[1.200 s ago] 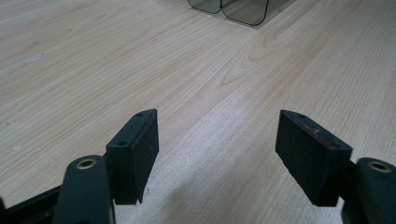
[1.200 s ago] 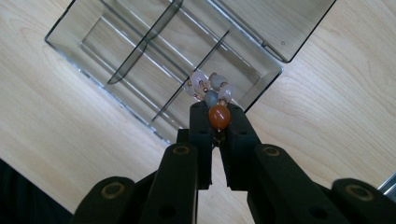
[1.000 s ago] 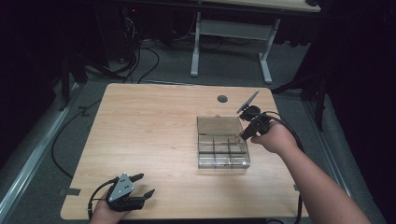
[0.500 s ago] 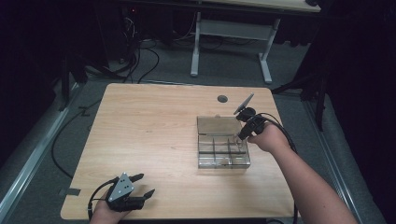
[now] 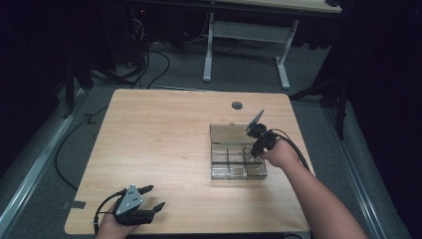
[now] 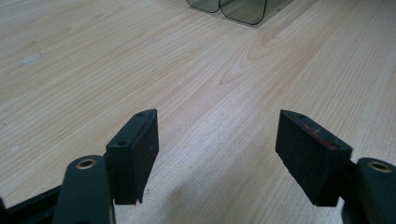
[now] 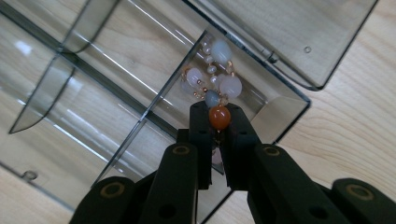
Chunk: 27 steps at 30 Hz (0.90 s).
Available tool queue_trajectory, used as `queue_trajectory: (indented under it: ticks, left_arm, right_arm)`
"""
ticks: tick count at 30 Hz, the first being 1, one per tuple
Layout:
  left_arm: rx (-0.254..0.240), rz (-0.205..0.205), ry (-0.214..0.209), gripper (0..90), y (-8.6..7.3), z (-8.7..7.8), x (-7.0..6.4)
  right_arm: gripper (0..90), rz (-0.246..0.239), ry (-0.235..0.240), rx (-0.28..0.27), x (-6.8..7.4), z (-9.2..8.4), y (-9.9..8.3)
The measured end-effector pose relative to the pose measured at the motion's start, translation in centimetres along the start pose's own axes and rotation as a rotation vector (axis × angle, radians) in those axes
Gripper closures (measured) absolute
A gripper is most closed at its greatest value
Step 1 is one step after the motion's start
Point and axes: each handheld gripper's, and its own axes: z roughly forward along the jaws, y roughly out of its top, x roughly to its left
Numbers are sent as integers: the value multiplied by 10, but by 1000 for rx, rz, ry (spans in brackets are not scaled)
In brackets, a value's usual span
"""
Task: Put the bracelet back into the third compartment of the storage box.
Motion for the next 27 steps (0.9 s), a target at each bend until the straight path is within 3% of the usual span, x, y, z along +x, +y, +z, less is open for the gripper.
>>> queue_trajectory:
  ticks: [1,4,6,10,18,24,27]
  left_arm:
    - [0,0,1,308,0,0,0]
    - [-1,-1,1,308,0,0,0]
    - [-1,-1,-2,308,0,0,0]
    - [4,1,-3,309,0,0,0]
    - [2,0,1,309,0,0,0]
    - [3,3,1,309,0,0,0]
    - [3,2,2,309,0,0,0]
  right_arm:
    - [840,-9,-5,4,-1,3,1]
    - [837,29,11,13,-1,9,2]
    - [826,-19,11,-2,-5,12,2]
    - [724,28,18,5,-4,11,0]
    - [661,68,30,-45,-5,-11,0]
    - [645,57,17,-82,-5,-30,1]
    - [646,64,20,-80,-5,-31,0]
